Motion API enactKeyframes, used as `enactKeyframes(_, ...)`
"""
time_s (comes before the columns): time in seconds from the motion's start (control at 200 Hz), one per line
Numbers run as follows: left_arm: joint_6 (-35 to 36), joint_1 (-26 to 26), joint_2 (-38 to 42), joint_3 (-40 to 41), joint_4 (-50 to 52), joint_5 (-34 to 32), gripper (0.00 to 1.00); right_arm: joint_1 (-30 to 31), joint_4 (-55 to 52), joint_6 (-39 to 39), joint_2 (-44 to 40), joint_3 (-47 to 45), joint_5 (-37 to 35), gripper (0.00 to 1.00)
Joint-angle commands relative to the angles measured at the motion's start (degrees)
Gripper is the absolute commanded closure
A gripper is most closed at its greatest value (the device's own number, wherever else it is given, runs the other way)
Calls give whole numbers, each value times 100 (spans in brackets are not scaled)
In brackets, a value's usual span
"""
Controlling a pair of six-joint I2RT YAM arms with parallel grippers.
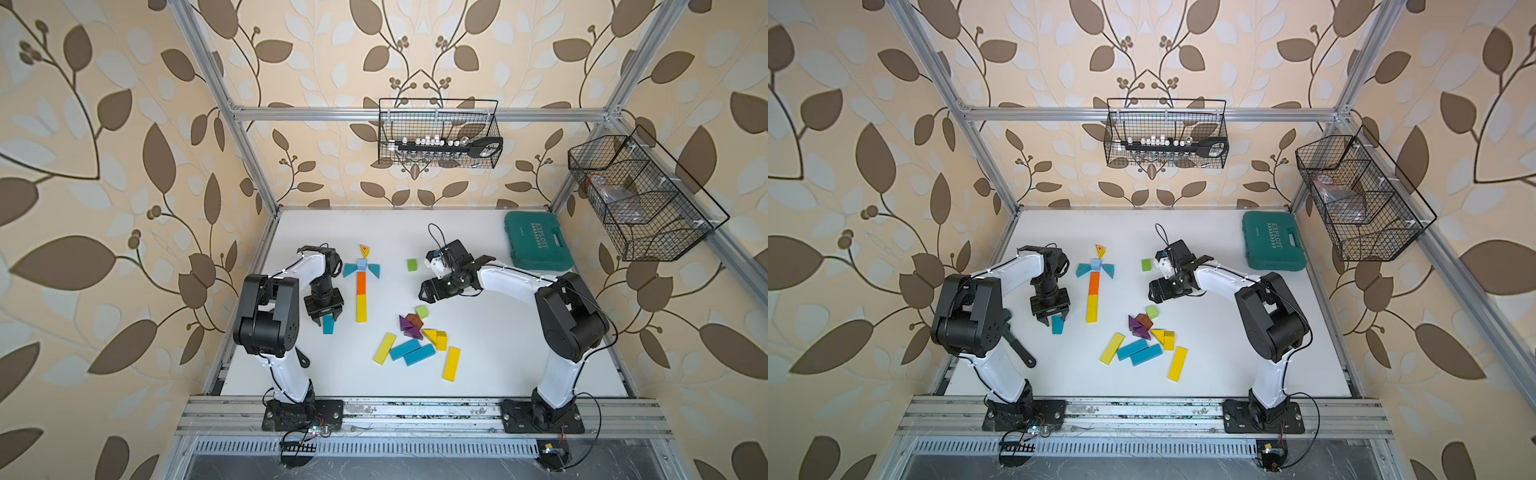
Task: Assemble a small pinwheel with building blocks
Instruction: Pick up the building block from the center of the board.
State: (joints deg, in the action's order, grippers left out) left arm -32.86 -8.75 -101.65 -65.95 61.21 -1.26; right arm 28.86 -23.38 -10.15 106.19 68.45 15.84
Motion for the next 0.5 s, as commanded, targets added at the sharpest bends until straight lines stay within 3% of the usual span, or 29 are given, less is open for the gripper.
enactKeyframes(0.0,-14,23,239,80,-121,313,55,-8,60,-57,0,-138,116,13)
enactKeyframes(0.2,-191,28,107,229,-249,289,66,-4,58,-32,-68,-167,146,13)
enactKeyframes(0.495,-344,32,764,548,-239,381,80,15,255,26,-472,-354,268,13)
